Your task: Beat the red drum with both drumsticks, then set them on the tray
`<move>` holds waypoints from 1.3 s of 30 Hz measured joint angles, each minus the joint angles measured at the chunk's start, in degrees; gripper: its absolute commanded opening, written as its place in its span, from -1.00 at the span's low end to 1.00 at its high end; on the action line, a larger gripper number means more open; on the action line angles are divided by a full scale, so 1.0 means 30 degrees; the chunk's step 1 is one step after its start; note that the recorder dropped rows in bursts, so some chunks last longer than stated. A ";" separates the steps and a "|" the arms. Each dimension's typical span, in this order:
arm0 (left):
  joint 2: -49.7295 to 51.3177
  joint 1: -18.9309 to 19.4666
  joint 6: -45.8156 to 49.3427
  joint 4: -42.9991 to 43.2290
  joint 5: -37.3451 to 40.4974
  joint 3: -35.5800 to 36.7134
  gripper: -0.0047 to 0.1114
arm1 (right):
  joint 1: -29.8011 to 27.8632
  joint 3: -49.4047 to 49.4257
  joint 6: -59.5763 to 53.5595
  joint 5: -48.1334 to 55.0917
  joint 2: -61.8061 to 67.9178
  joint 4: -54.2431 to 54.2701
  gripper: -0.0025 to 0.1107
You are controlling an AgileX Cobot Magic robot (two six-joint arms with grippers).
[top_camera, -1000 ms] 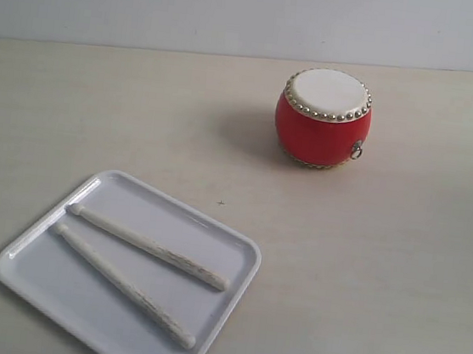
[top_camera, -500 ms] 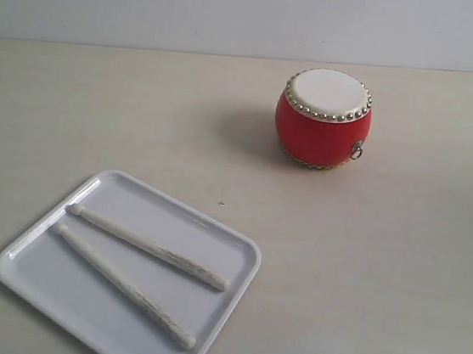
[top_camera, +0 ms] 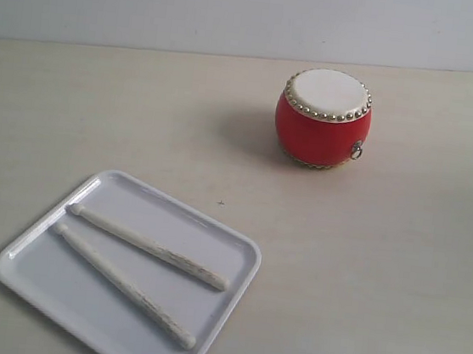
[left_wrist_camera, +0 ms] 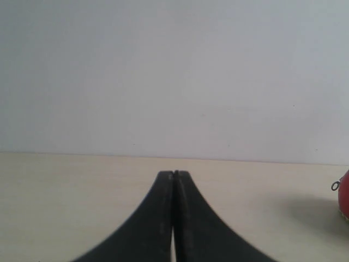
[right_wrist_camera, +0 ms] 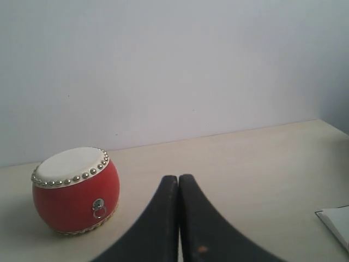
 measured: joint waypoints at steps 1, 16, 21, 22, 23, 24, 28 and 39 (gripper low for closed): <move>0.0000 0.0000 0.0000 0.0000 0.0000 0.0000 -0.92 | 0.0000 0.0000 0.0000 0.0031 0.0000 -0.0114 -0.96; 0.0000 0.0000 0.0000 0.0000 0.0000 0.0000 -0.92 | 0.0000 0.0000 0.0659 0.0117 0.0000 -0.2224 -0.96; 0.0000 0.0000 0.0000 0.0000 0.0000 0.0000 -0.92 | 0.0000 0.0000 0.0693 0.0154 -0.0016 -0.2318 -0.96; 0.0000 0.0000 0.0000 0.0000 0.0000 0.0000 -0.92 | 0.0000 0.0000 0.0693 0.0154 -0.0016 -0.2256 -0.96; 0.0000 0.0000 0.0000 0.0000 0.0000 0.0000 -0.92 | 0.0000 0.0000 0.0693 0.0154 -0.0016 -0.2256 -0.96; 0.0000 0.0000 0.0000 0.0000 0.0000 0.0000 -0.92 | 0.0000 0.0000 0.0693 0.0154 -0.0016 -0.2256 -0.96; 0.0000 0.0000 0.0000 0.0000 0.0000 0.0000 -0.92 | 0.0000 0.0000 0.0693 0.0154 -0.0016 -0.2256 -0.96; 0.0000 0.0000 0.0000 0.0000 0.0000 0.0000 -0.92 | 0.0000 0.0000 0.0693 0.0154 -0.0016 -0.2256 -0.96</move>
